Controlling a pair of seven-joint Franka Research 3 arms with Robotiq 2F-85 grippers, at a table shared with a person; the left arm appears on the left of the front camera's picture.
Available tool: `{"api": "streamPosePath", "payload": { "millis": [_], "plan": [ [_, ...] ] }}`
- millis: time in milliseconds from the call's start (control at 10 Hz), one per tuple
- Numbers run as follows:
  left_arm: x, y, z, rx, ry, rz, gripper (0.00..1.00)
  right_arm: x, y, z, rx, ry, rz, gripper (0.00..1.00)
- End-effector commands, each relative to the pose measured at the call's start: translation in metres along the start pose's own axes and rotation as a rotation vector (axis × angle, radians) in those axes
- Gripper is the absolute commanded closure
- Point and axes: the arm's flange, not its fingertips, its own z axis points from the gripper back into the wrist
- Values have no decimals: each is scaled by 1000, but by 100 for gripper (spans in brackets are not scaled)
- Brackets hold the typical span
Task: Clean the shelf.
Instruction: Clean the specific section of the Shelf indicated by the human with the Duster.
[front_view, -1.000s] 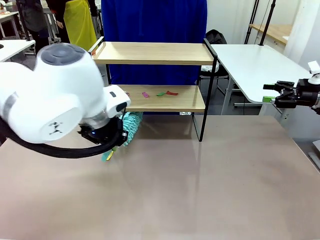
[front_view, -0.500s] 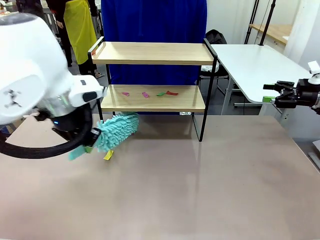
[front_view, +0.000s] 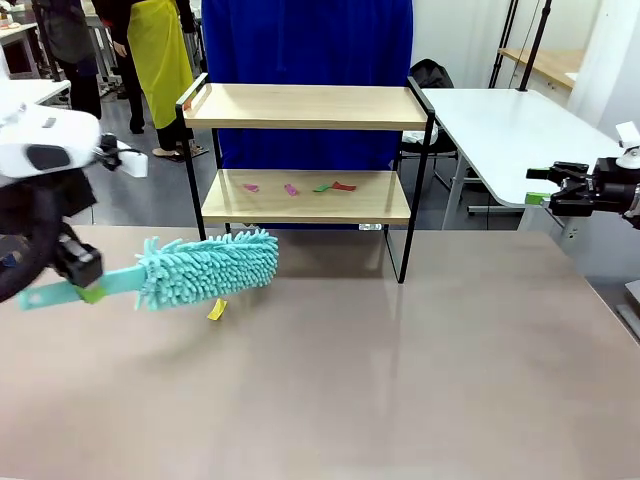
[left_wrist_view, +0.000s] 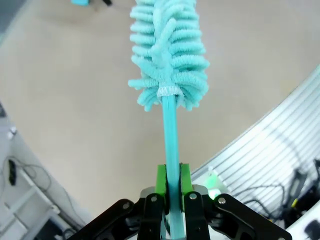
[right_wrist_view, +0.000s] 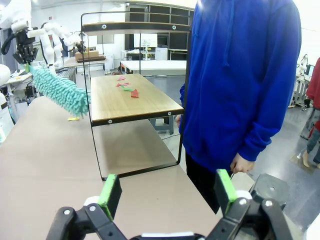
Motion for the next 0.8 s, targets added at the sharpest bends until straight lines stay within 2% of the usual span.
{"api": "streamPosePath", "payload": {
  "millis": [0,100,300,400,500,600,700],
  "plan": [
    [1,17,17,-1,-8,-99,87,5,0,-1,-1,7,-15,0],
    [0,0,0,0,0,0,87,5,0,-1,-1,7,-15,0],
    [0,0,0,0,0,0,87,5,0,-1,-1,7,-15,0],
    [-3,6,9,-5,6,-39,87,5,0,-1,-1,7,-15,0],
    [5,0,11,1,36,-189,87,5,0,-1,-1,7,-15,0],
    [0,6,25,53,58,-275,87,5,0,-1,-1,7,-15,0],
    [-7,17,38,30,68,-374,87,5,0,-1,-1,7,-15,0]
  ]
}}
